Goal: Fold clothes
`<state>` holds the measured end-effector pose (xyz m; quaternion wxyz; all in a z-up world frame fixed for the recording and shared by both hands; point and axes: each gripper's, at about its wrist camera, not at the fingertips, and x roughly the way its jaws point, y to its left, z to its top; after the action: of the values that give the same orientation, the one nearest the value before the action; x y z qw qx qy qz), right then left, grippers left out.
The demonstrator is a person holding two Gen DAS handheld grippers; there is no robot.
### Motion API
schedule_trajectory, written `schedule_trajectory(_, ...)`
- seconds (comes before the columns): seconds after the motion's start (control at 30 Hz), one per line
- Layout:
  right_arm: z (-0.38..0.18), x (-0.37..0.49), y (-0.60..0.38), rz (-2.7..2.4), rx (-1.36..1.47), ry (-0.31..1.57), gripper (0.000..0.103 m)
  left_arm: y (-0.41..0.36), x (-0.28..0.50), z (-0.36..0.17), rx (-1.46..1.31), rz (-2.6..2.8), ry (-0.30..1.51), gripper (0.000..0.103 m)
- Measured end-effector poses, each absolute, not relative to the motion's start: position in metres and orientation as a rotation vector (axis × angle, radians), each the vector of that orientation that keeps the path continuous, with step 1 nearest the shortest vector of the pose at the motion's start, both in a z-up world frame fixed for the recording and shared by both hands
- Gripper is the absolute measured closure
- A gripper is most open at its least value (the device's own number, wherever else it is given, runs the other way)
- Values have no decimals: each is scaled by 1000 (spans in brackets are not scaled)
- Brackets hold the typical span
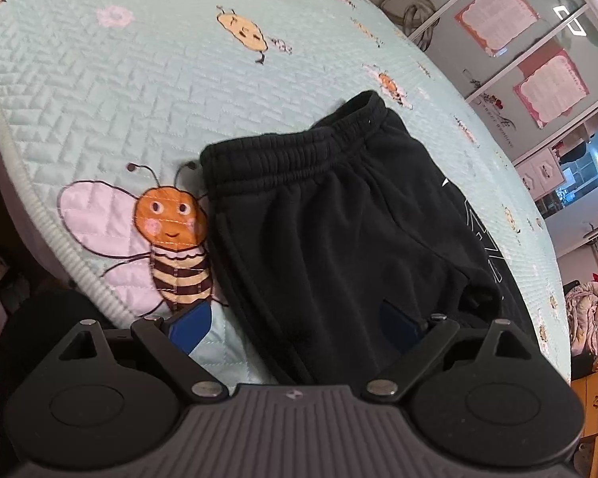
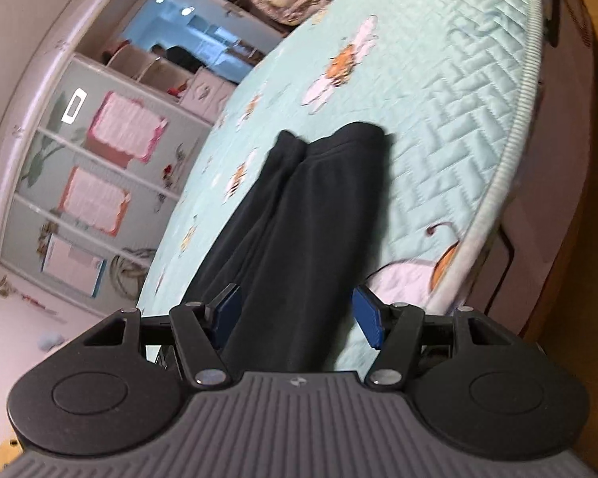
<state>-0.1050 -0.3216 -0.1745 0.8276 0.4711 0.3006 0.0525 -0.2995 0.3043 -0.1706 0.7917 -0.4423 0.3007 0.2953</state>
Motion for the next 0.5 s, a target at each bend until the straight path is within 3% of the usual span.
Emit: schedule_trajectory(0.5,-205,-80,-314,136,1077,698,41,313,-288,-192,-1044,637,609,7)
